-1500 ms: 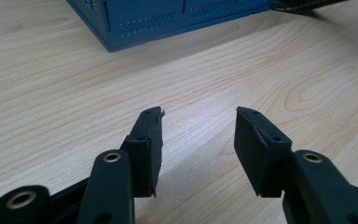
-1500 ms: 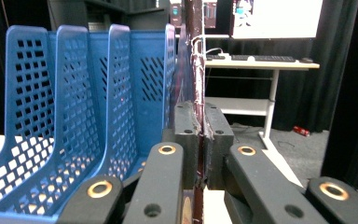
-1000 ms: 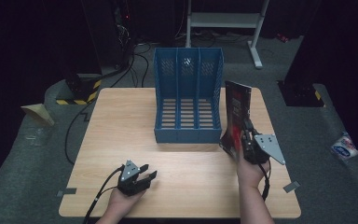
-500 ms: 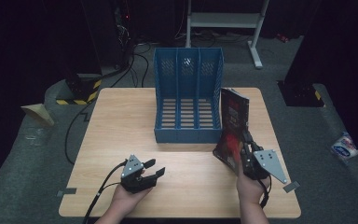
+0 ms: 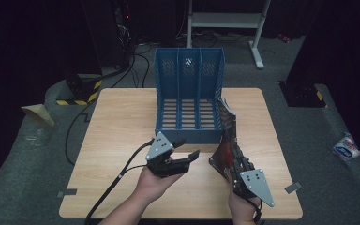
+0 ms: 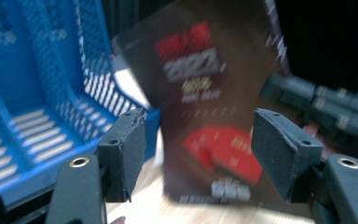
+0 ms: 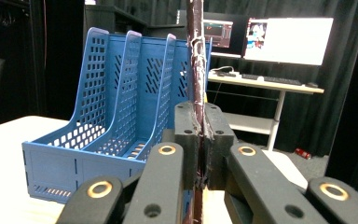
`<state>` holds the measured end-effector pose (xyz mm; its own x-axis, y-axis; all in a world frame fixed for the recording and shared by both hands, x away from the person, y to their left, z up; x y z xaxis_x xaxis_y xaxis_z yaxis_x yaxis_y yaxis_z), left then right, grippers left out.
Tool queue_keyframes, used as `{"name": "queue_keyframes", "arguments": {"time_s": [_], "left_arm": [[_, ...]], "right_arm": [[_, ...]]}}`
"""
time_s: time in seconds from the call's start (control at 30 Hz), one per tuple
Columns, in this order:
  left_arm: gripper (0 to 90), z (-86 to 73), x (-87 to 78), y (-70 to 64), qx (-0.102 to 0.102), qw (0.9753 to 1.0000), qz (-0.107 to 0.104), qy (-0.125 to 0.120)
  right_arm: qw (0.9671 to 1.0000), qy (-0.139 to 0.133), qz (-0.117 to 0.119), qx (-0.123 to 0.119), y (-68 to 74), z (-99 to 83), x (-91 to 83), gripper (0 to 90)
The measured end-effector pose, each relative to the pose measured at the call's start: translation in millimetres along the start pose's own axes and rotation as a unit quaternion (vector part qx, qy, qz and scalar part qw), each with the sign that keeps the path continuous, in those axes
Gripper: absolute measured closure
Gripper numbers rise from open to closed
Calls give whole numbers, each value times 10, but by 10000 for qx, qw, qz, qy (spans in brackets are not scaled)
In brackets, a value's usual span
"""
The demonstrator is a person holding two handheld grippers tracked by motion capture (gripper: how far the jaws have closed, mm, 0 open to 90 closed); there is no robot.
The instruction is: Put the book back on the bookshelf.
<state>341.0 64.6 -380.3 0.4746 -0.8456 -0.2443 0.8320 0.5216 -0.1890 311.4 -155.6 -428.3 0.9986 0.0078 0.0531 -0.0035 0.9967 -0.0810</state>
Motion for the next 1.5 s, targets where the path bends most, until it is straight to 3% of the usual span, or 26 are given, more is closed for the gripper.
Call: {"name": "queue_keyframes", "arguments": {"time_s": [0.07,0.4,0.5,0.67,0.7,1.0,1.03,1.2,1.33,1.5], "left_arm": [[345,149,160,-83,17,10000,-35,-49],[322,427,523,-222,-127,9998,-109,-97],[308,468,615,-249,-312,9993,-165,-86],[317,514,732,-273,-495,9988,-40,-9],[326,531,759,-250,-586,9982,104,31],[356,507,772,-185,-945,9952,241,55],[396,485,760,-159,-982,9949,229,33],[536,476,718,-148,-906,9956,230,52],[594,501,624,-150,-794,9964,296,-41],[647,518,442,-148,-601,9972,421,-124]], "right_arm": [[10000,-10,-1,-89,15,-16,-7,862],[9997,16,27,-254,114,-113,-88,861],[9994,-10,46,-352,155,-116,-108,860],[9992,-44,42,-385,197,-107,-131,859],[9990,-78,44,-441,219,-99,-145,859],[9964,-292,122,-791,359,-85,-217,860],[9958,-346,153,-833,391,-76,-241,860],[9957,-365,212,-820,420,-74,-261,860],[9959,-392,289,-759,448,-61,-274,859],[9946,-467,544,-756,581,-48,-312,857]]}}
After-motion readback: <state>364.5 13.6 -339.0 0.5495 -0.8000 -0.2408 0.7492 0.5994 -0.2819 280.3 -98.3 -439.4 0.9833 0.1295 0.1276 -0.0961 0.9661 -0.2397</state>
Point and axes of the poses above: each handheld gripper's, and its own axes: x roughly forward along the jaws, z roughly out of its top, y roughly to its left, the point moved 3 cm from there along x, roughly forward along the jaws, and after that the axes turned 11 degrees about -z, right-handed, at the moved point
